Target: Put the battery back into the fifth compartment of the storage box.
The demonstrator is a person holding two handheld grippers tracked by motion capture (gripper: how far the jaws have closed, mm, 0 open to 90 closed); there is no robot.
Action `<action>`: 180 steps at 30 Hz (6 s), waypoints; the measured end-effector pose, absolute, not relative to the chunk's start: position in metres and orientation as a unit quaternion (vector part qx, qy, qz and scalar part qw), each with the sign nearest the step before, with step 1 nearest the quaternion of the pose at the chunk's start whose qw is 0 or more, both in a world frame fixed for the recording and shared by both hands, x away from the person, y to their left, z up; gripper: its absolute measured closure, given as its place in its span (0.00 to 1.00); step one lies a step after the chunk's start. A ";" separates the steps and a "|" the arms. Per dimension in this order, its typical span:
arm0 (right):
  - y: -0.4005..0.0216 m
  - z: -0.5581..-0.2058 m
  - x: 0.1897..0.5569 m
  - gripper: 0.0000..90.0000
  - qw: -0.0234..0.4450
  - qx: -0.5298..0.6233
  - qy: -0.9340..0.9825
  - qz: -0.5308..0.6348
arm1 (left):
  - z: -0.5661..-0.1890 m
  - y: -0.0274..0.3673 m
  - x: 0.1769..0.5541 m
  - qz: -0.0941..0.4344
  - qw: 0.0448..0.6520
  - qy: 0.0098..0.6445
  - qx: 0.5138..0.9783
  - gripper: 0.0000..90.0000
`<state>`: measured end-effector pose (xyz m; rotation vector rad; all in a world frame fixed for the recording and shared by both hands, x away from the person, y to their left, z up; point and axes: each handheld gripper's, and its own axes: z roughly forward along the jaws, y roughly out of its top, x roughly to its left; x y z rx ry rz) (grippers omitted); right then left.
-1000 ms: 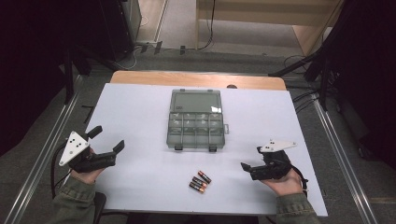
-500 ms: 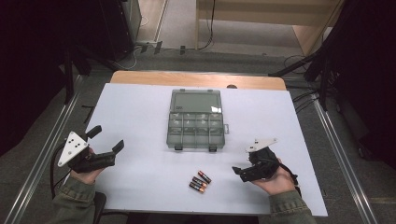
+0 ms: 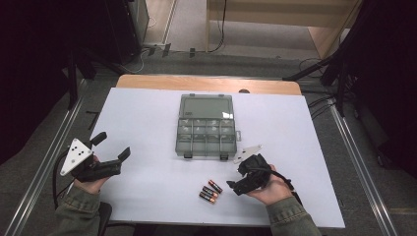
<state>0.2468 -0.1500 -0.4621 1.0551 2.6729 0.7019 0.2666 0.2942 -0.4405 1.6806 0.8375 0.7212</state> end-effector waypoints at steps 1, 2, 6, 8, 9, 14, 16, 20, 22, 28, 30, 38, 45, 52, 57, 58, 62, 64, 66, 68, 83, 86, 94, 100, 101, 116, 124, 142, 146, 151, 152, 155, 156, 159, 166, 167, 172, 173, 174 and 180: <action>-0.147 -0.462 0.247 0.17 0.088 0.354 0.901 0.235 | -0.441 0.294 0.266 0.303 0.535 0.352 0.706 0.08; -0.143 -0.462 0.247 0.17 0.086 0.350 0.902 0.236 | -0.441 0.294 0.266 0.304 0.534 0.351 0.706 0.08; -0.126 -0.461 0.246 0.17 0.073 0.336 0.911 0.227 | -0.440 0.292 0.265 0.302 0.538 0.348 0.706 0.08; -0.118 -0.461 0.247 0.17 0.072 0.332 0.914 0.221 | -0.440 0.292 0.265 0.301 0.538 0.348 0.706 0.08; -0.118 -0.461 0.247 0.17 0.072 0.332 0.914 0.221 | -0.440 0.292 0.265 0.301 0.538 0.348 0.706 0.08; -0.099 -0.460 0.255 0.24 0.055 0.327 0.921 0.207 | -0.440 0.292 0.265 0.299 0.539 0.348 0.707 0.08; -0.096 -0.460 0.256 0.26 0.052 0.324 0.923 0.203 | -0.440 0.292 0.265 0.299 0.539 0.348 0.707 0.08; -0.087 -0.460 0.258 0.35 0.044 0.317 0.929 0.187 | -0.440 0.292 0.265 0.299 0.538 0.348 0.707 0.08; -0.083 -0.460 0.258 0.41 0.041 0.318 0.930 0.179 | -0.440 0.292 0.265 0.299 0.539 0.347 0.707 0.08; -0.078 -0.464 0.259 0.55 0.046 0.321 0.932 0.159 | -0.440 0.293 0.266 0.299 0.539 0.348 0.706 0.08; -0.077 -0.466 0.259 0.59 0.041 0.320 0.935 0.149 | -0.440 0.293 0.265 0.302 0.540 0.344 0.706 0.08; -0.074 -0.472 0.261 0.71 0.024 0.319 0.940 0.122 | -0.440 0.293 0.265 0.303 0.542 0.345 0.704 0.08; -0.070 -0.476 0.261 0.85 0.022 0.322 0.941 0.103 | -0.439 0.293 0.265 0.301 0.545 0.343 0.703 0.08; -0.071 -0.476 0.261 0.86 0.019 0.326 0.939 0.104 | -0.439 0.293 0.266 0.301 0.545 0.342 0.703 0.08; -0.074 -0.470 0.265 0.86 0.017 0.346 0.931 0.116 | -0.439 0.293 0.266 0.297 0.550 0.344 0.701 0.08; -0.075 -0.468 0.266 0.86 0.017 0.350 0.929 0.121 | -0.439 0.293 0.266 0.297 0.550 0.344 0.701 0.08; -0.077 -0.456 0.270 0.86 0.013 0.375 0.915 0.148 | -0.438 0.295 0.267 0.291 0.553 0.348 0.699 0.08; -0.077 -0.451 0.273 0.86 0.009 0.387 0.908 0.161 | -0.438 0.295 0.267 0.290 0.554 0.350 0.698 0.08; -0.076 -0.447 0.277 0.86 0.008 0.400 0.901 0.170 | -0.438 0.295 0.268 0.289 0.557 0.352 0.694 0.08; -0.075 -0.444 0.281 0.86 0.006 0.409 0.894 0.179 | -0.438 0.295 0.268 0.291 0.557 0.354 0.693 0.08; -0.054 -0.430 0.310 0.86 0.007 0.426 0.881 0.205 | -0.437 0.298 0.270 0.282 0.565 0.362 0.686 0.08; -0.049 -0.429 0.316 0.86 0.006 0.423 0.882 0.208 | -0.438 0.298 0.272 0.281 0.561 0.362 0.689 0.08; -0.038 -0.420 0.334 0.86 0.001 0.456 0.860 0.230 | -0.439 0.298 0.273 0.282 0.559 0.363 0.690 0.08; -0.030 -0.416 0.347 0.86 -0.014 0.492 0.835 0.248 | -0.439 0.298 0.274 0.283 0.559 0.361 0.691 0.08; -0.028 -0.417 0.349 0.86 -0.016 0.496 0.832 0.248 | -0.439 0.298 0.273 0.284 0.559 0.361 0.691 0.08; -0.004 -0.425 0.368 0.86 -0.002 0.554 0.799 0.235 | -0.439 0.299 0.275 0.285 0.557 0.361 0.692 0.08; -0.003 -0.431 0.372 0.86 -0.013 0.561 0.790 0.247 | -0.439 0.297 0.273 0.281 0.561 0.355 0.693 0.08; -0.017 -0.431 0.368 0.35 0.003 0.575 0.773 0.268 | -0.440 0.296 0.274 0.280 0.555 0.355 0.698 0.08; -0.024 -0.432 0.365 0.28 0.006 0.575 0.772 0.269 | -0.440 0.296 0.274 0.280 0.555 0.355 0.698 0.08; -0.030 -0.432 0.364 0.15 0.007 0.576 0.775 0.259 | -0.440 0.296 0.275 0.279 0.556 0.358 0.697 0.08; -0.032 -0.432 0.363 0.14 0.006 0.573 0.778 0.259 | -0.440 0.296 0.275 0.279 0.556 0.358 0.696 0.08; -0.034 -0.430 0.361 0.06 0.006 0.570 0.779 0.262 | -0.440 0.296 0.275 0.280 0.556 0.358 0.696 0.08; -0.035 -0.429 0.361 0.05 0.006 0.569 0.780 0.262 | -0.440 0.296 0.275 0.279 0.556 0.359 0.696 0.08; -0.037 -0.428 0.357 0.03 0.005 0.560 0.786 0.260 | -0.440 0.296 0.275 0.280 0.556 0.358 0.696 0.08; -0.047 -0.423 0.345 0.00 0.011 0.549 0.798 0.249 | -0.440 0.296 0.275 0.280 0.556 0.358 0.696 0.08; -0.048 -0.422 0.342 0.00 0.015 0.548 0.799 0.247 | -0.440 0.296 0.274 0.280 0.556 0.358 0.696 0.08; -0.056 -0.421 0.330 0.00 0.016 0.537 0.808 0.244 | -0.440 0.296 0.275 0.280 0.555 0.357 0.697 0.08; -0.056 -0.421 0.330 0.00 0.016 0.537 0.808 0.244 | -0.440 0.296 0.275 0.280 0.555 0.357 0.697 0.08; -0.059 -0.422 0.324 0.00 0.019 0.531 0.813 0.236 | -0.440 0.296 0.275 0.280 0.556 0.357 0.697 0.08; -0.070 -0.428 0.307 0.00 0.016 0.522 0.822 0.229 | -0.440 0.296 0.275 0.279 0.556 0.357 0.697 0.08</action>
